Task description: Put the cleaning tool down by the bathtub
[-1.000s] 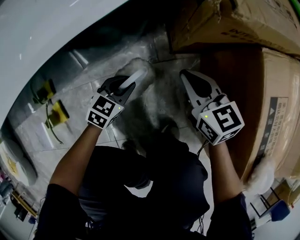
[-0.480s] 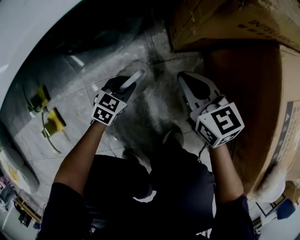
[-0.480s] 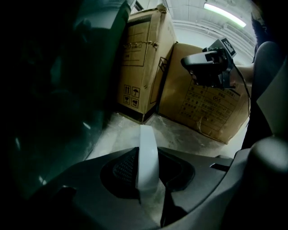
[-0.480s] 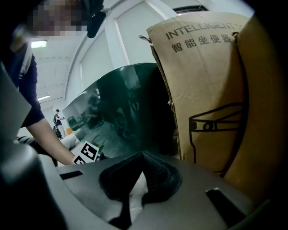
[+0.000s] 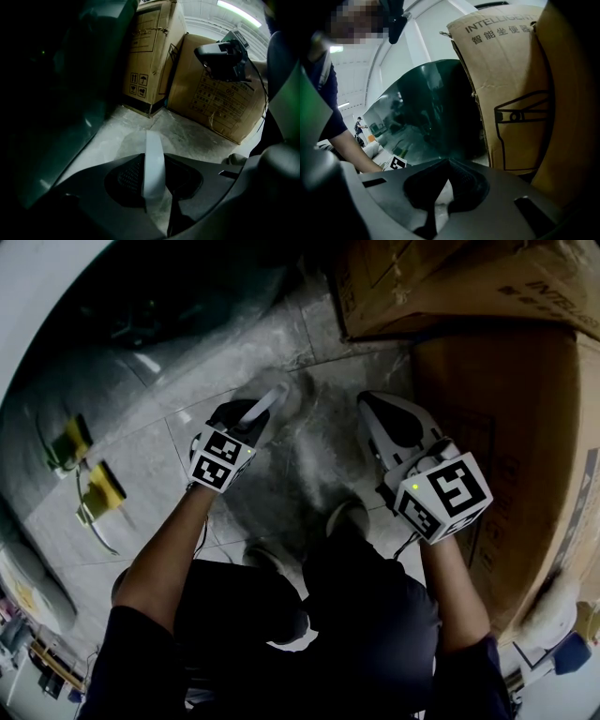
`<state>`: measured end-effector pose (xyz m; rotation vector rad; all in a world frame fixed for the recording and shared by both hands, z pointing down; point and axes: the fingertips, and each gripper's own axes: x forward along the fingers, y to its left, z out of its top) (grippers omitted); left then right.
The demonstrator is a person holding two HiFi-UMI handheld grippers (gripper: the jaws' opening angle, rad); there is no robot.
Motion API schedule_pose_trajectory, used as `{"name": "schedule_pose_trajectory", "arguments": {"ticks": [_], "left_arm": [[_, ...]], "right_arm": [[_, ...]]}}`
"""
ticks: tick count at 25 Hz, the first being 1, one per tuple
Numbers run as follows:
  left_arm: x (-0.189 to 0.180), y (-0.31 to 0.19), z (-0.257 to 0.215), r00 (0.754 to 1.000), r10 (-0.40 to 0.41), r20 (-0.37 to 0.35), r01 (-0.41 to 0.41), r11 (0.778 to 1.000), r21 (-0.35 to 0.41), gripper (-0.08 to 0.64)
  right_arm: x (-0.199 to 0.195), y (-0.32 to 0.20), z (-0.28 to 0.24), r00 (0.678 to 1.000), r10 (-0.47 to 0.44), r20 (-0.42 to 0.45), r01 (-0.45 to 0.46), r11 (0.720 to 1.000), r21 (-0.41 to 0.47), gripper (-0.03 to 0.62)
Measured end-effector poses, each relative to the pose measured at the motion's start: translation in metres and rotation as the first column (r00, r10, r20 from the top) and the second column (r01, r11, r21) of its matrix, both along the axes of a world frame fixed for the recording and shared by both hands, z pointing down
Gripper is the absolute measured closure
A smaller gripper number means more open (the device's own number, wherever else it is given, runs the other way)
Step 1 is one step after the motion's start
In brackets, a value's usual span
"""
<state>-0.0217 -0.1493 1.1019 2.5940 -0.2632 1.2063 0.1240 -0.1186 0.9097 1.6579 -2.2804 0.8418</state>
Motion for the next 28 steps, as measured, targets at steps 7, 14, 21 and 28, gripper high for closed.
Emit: {"name": "schedule_pose_trajectory", "arguments": {"ticks": [7,14,21,28], "left_arm": [[-0.016,0.005,0.02,0.999,-0.024,0.039,0.026,0.999,-0.039,0.453],[-0.022,0.009,0.027,0.998,-0.016,0.055,0.019,0.999,-0.039,0.449],[-0.018,0.01,0.016,0.999,-0.003,0.046,0.004,1.0,-0.021,0.423],[-0.016,0.005,0.0,1.0,-0.01,0.018,0.01,1.0,0.007,0.382]], "right_arm": [[-0.008,-0.005,0.006,1.0,-0.011,0.001,0.011,1.0,-0.007,0.588],[-0.012,-0.002,0.011,1.0,-0.022,-0.004,0.022,1.0,-0.017,0.588],[-0.017,-0.005,0.009,1.0,-0.03,-0.001,0.03,0.999,-0.013,0.588],[-0.021,-0.008,0.009,0.999,-0.045,0.003,0.045,0.999,-0.009,0.588]]}}
